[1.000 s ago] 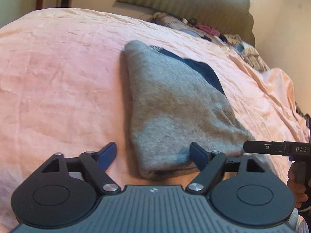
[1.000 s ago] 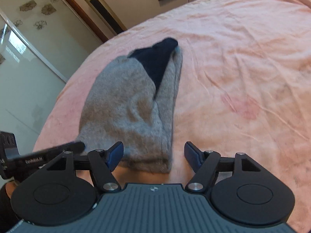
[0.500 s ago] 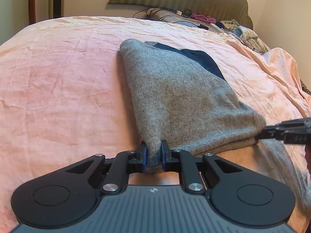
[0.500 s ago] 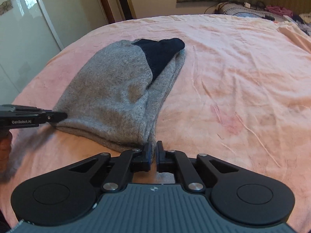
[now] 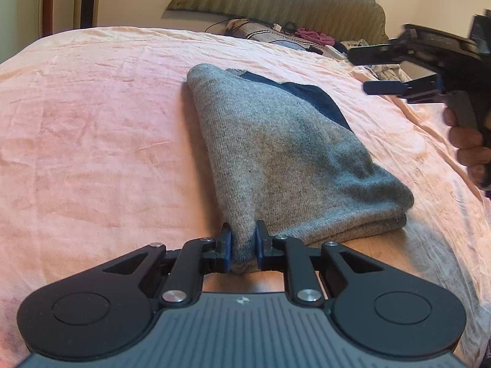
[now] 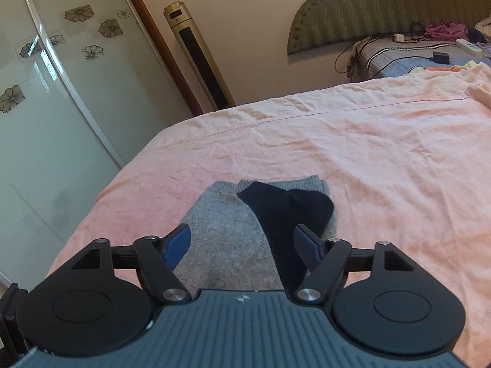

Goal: Fold small clothes

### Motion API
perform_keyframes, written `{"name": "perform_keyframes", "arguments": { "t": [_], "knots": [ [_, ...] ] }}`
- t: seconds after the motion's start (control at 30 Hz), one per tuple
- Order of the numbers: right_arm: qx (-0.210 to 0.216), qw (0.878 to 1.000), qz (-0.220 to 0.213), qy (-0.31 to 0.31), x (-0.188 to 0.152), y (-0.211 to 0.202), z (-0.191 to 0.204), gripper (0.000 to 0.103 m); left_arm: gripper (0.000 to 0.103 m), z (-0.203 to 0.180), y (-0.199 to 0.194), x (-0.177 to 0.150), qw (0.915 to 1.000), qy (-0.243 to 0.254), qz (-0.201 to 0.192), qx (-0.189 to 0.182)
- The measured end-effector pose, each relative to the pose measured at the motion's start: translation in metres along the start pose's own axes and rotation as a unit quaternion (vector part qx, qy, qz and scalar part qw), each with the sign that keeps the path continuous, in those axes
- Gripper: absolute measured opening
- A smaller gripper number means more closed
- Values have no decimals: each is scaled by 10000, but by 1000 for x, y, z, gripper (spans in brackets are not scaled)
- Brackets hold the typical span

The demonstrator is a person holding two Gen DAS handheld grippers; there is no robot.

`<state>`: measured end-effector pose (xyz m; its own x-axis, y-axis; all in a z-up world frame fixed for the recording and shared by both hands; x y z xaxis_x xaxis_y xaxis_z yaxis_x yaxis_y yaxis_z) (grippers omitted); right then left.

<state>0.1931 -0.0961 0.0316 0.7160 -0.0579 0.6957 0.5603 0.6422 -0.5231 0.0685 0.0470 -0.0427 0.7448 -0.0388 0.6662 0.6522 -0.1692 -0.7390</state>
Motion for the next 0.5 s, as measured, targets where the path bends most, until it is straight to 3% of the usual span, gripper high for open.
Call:
{"name": "perform_keyframes", "arguments": {
  "t": [0.1, 0.13, 0.2, 0.27, 0.33, 0.4, 0.43, 0.5],
  "knots": [
    [-348, 9975, 584, -184, -23, 33, -13, 76, 16, 2, -1, -1, 9999, 86, -27, -69],
    [-548, 9928, 1026, -291, -41, 46, -21, 59, 16, 4, -2, -1, 9999, 120, -25, -91],
    [-654, 9866, 1110, -1004, -60, 46, -16, 54, 16, 8, -7, -2, 9996, 267, -37, -117],
    [-649, 9870, 1198, -855, -58, 38, -16, 53, 16, 14, -14, -2, 9995, 300, -1, -133],
    [-535, 9918, 1022, -554, -43, 28, -20, 53, 16, 15, -26, 3, 9990, 432, -66, -71],
    [-471, 9976, 495, -147, -19, 16, -31, 61, 16, 10, -44, 14, 9973, 604, -417, -20],
    [-515, 9983, 270, 82, -8, 14, -41, 70, 16, 4, -53, 20, 9960, 658, -607, -53],
    [-740, 9960, 183, 460, 3, 20, -64, 74, 19, -8, -57, 31, 9947, 700, -736, -171]
  ]
}}
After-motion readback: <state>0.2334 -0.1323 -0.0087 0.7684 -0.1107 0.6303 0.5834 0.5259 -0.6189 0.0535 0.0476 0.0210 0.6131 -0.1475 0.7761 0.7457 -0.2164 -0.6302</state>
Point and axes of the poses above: each gripper's, at about its wrist camera, not at the fingertips, and y roughly the way its jaws point, z to its left, x to its top, the point moved 9 cm from there along y, roughly the way its jaws point, and after that the axes turned 11 degrees about x, right-handed, at the moved point
